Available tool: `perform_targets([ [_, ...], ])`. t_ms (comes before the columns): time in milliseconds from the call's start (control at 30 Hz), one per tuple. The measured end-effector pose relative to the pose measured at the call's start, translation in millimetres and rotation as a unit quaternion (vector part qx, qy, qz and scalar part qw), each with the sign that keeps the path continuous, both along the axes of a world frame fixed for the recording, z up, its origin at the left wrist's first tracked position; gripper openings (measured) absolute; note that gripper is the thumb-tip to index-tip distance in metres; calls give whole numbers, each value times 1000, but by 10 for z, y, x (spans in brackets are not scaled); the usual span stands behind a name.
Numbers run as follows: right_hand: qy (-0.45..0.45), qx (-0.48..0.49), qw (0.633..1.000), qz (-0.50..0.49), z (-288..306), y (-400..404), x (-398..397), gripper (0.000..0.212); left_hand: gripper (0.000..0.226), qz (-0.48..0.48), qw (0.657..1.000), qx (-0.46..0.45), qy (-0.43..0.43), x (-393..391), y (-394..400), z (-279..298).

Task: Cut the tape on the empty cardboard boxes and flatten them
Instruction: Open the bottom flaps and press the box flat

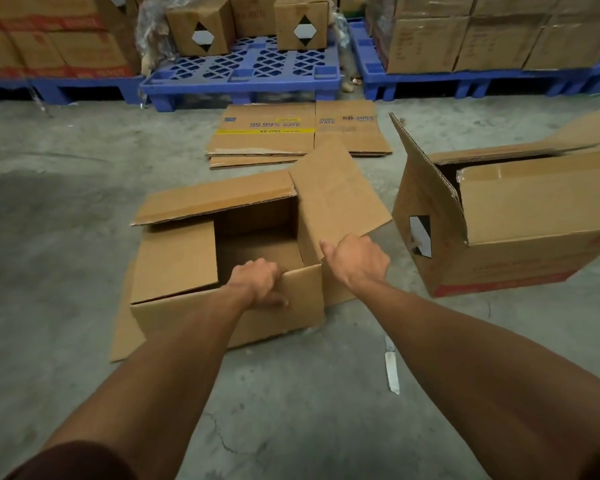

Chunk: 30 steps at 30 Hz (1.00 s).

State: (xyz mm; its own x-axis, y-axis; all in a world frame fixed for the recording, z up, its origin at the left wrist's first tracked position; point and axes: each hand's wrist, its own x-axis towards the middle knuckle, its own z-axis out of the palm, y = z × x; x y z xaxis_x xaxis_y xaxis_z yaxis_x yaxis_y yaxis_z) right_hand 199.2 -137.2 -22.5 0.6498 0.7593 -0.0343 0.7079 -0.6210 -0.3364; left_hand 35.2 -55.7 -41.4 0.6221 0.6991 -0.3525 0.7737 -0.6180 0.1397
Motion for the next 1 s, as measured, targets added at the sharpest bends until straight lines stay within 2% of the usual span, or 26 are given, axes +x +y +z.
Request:
perform_targets([
  [133,-23,7,1000,-2,23,32,-30,48,45,8,999,33,-21,65,-9,-73],
  [267,-2,16,999,-50,30,87,15,30,49,-7,999,39,-24,165,-19,-74],
  [400,-75,86,989,91,5,104,86,23,63,-18,1000,-1,-5,223,-18,-40],
  [467,-113,95,976,158,-79,137,143,21,64,15,999,-44,-20,212,-4,18],
  [500,-119,83,976,161,-126,161,173,28,66,42,998,-43,-31,197,3,42],
  [567,-95,53,988,114,-177,233,177,40,62,68,996,54,-29,115,41,51],
  [633,-77,27,995,64,-186,326,144,44,36,92,978,187,-24,-18,160,4],
  [667,-73,12,996,53,-184,374,114,43,37,130,968,215,-12,-113,214,-17],
  [733,-59,-10,998,33,-174,423,48,40,64,260,951,168,17,-257,263,18],
  [800,-42,-22,999,19,-186,449,-21,40,75,370,925,90,-17,-268,258,88],
  [900,-12,-8,1000,-1,-215,469,-132,39,65,383,919,64,-65,-156,291,182],
  [1000,-5,5,1000,-21,-195,490,-179,40,41,372,922,63,-81,-186,360,288],
])
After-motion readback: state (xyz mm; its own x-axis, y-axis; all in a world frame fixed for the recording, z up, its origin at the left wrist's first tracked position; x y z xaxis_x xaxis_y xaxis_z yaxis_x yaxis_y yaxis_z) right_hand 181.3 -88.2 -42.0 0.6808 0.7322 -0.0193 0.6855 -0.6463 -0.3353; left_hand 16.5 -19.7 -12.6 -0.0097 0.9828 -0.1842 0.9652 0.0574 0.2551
